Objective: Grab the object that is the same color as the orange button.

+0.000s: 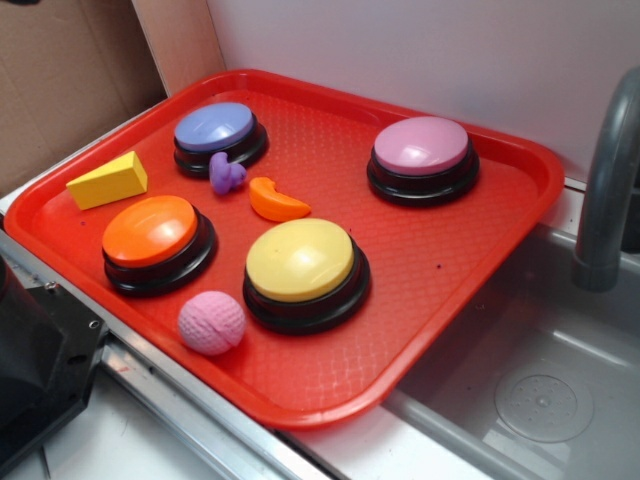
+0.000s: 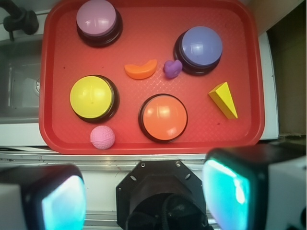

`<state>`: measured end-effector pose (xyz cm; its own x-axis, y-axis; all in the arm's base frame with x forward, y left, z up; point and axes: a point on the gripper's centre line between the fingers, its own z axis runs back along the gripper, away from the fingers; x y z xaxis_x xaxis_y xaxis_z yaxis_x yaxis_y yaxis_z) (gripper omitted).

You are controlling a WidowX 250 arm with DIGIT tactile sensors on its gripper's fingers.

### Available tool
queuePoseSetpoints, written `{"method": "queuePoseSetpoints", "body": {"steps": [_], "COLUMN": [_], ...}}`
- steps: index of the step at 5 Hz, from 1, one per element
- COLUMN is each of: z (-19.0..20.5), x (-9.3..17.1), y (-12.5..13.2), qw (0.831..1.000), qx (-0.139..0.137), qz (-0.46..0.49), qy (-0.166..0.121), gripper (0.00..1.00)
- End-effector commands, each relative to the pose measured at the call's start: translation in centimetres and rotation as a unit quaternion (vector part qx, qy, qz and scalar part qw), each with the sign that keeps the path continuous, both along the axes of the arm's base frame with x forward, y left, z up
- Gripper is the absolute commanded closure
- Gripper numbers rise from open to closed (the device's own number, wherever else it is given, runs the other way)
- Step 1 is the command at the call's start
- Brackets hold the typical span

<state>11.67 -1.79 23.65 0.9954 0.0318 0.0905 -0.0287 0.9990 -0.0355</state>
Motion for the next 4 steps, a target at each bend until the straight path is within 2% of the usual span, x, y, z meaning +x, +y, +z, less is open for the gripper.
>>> {"method": "queuePoseSetpoints", "body": {"steps": [1, 2, 3, 4], "z": [0.0, -1.9, -4.0, -6.4], "x": [0.0, 2.1, 3.7, 6.3], "y": [0.0, -0.2, -0.5, -0.2], "qw": [1.0, 1.0, 0.998, 0.991], "qx": [0.0, 0.009, 0.006, 0.03], "qz": [0.0, -0.001, 0.053, 0.125], "qy": [0.0, 0.02, 0.022, 0.034], "gripper": [0.0, 0.0, 0.0, 0.0]}}
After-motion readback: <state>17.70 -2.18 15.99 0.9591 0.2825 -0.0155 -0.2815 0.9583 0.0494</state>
